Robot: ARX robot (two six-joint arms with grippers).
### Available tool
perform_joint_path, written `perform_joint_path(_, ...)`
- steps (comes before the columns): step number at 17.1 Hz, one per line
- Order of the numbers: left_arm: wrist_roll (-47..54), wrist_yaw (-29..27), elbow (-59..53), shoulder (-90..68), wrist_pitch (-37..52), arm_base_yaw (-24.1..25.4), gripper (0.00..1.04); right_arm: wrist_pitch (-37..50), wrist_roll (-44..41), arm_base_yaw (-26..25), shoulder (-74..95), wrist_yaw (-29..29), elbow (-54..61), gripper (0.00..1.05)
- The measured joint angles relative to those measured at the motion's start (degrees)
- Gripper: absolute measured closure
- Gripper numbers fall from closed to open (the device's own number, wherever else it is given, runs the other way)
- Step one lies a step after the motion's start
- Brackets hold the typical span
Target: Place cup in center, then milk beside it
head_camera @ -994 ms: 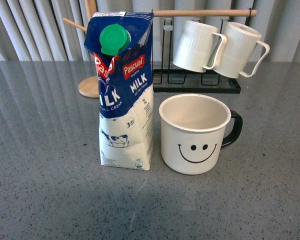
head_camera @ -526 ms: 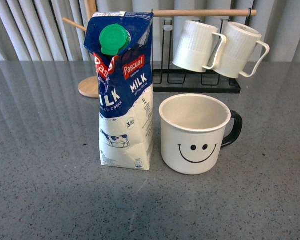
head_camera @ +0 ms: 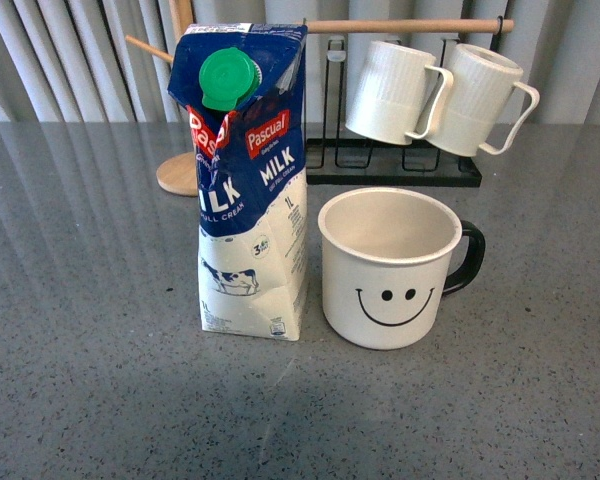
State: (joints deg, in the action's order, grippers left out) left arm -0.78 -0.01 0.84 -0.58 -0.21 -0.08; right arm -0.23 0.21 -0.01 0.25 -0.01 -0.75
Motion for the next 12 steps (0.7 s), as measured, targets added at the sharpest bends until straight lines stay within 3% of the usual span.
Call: perform_joint_path(12,-0.02,0.0,0.0,0.0,0.0,0.0,0.07,0.02,0.0,0.0,0.0,0.0,0.0,0.07)
